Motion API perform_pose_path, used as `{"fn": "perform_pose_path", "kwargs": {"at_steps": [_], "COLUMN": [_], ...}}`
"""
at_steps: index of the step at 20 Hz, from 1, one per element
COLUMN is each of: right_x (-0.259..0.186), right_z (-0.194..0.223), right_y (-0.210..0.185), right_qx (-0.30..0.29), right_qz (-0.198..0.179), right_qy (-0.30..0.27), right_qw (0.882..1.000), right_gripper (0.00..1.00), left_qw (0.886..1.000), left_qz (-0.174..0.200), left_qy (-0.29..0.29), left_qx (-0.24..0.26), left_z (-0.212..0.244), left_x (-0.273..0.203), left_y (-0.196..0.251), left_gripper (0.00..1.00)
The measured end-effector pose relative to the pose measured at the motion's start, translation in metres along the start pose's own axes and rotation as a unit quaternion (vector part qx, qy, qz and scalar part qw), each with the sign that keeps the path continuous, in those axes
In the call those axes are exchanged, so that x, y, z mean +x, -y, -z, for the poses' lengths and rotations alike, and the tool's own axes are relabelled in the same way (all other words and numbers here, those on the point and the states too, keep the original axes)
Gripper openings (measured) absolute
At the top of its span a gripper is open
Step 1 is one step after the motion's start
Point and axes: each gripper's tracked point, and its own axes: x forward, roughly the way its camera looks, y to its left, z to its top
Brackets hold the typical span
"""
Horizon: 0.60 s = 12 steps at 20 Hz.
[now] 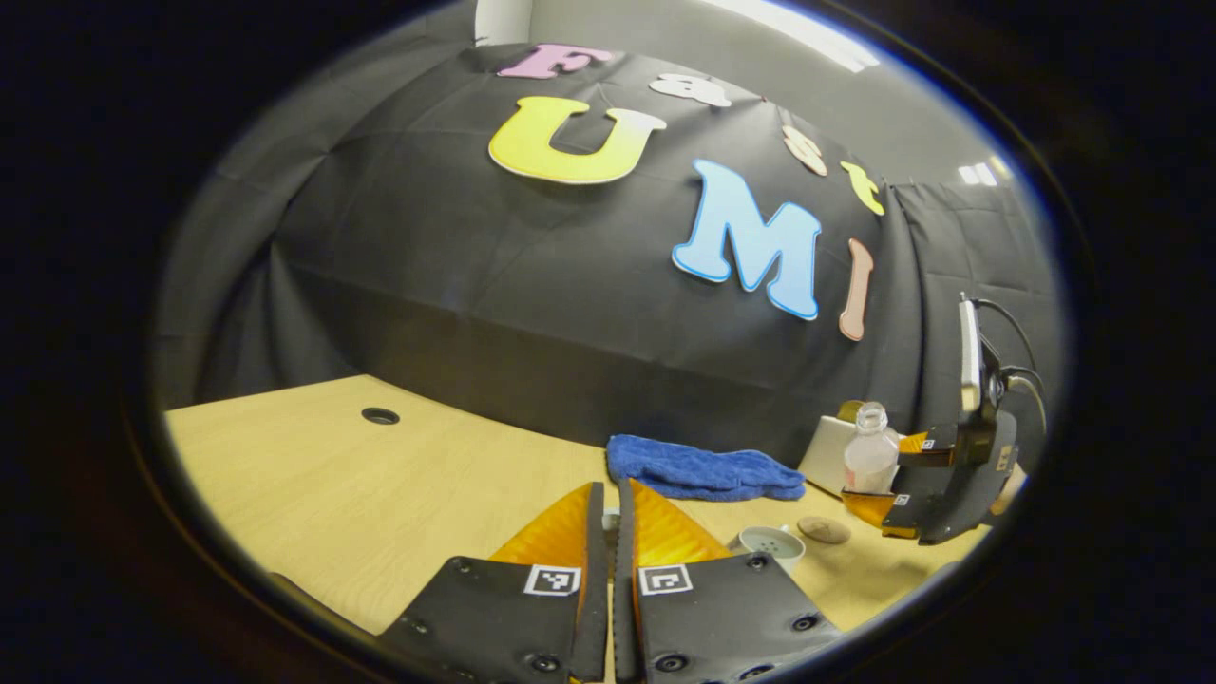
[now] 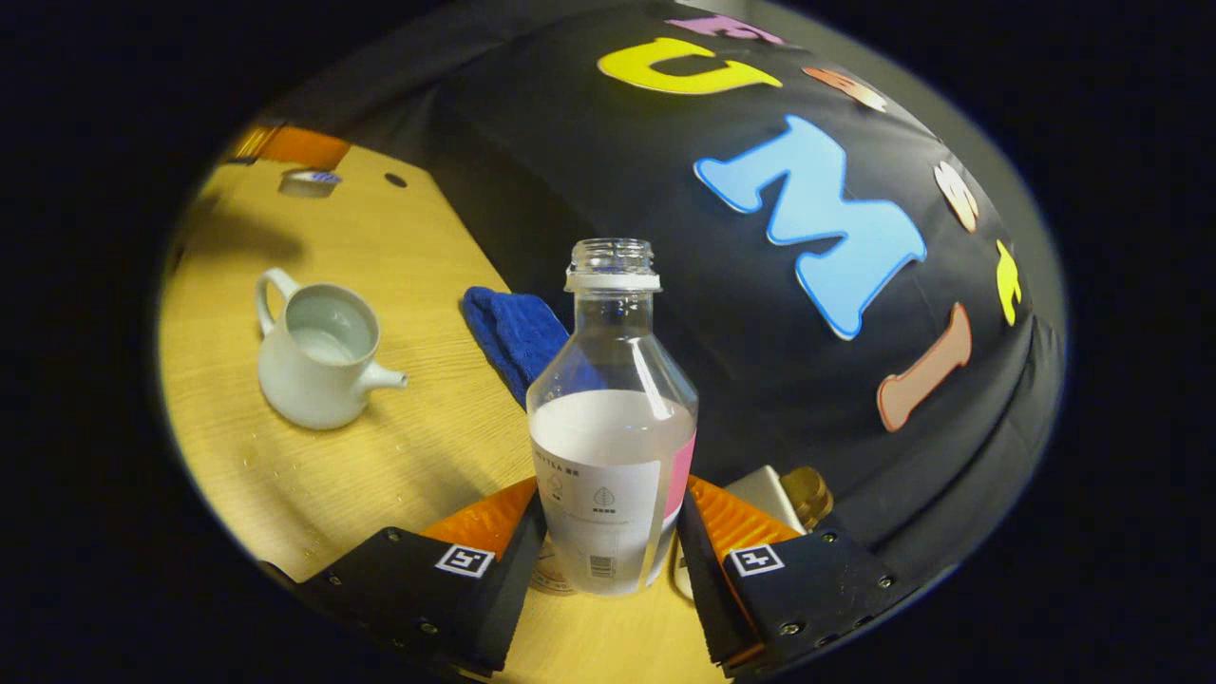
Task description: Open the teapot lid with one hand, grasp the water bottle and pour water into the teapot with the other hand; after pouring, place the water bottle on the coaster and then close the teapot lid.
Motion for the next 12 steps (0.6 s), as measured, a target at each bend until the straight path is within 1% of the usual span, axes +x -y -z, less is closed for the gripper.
{"fn": "perform_pose_path", "kwargs": {"at_steps": [1, 3, 5, 7, 9, 12], "right_x": [0.003, 0.010, 0.016, 0.022, 0.027, 0.027], "right_z": [0.003, 0.008, 0.014, 0.019, 0.022, 0.023], "right_y": [0.000, 0.009, 0.015, 0.015, 0.015, 0.016], "right_qx": [0.039, 0.105, 0.177, 0.243, 0.279, 0.305], "right_qz": [-0.002, 0.006, 0.004, -0.003, 0.003, 0.004], "right_qy": [0.000, 0.003, 0.004, 0.002, 0.003, 0.000], "right_qw": [0.999, 0.994, 0.984, 0.970, 0.960, 0.952], "right_gripper": [0.75, 0.75, 0.75, 0.75, 0.76, 0.76], "left_qw": [1.000, 1.000, 1.000, 1.000, 1.000, 1.000], "left_qz": [0.002, 0.005, 0.008, 0.008, 0.009, 0.010], "left_qy": [-0.001, -0.001, -0.002, -0.003, 0.000, 0.001], "left_qx": [-0.002, -0.003, -0.005, -0.002, -0.003, -0.002], "left_z": [0.000, 0.001, 0.002, 0.003, -0.001, -0.001], "left_x": [0.000, 0.000, 0.000, -0.001, 0.000, 0.000], "left_y": [0.001, 0.002, 0.002, 0.005, 0.006, 0.007], "left_gripper": [0.09, 0.09, 0.09, 0.09, 0.09, 0.09]}}
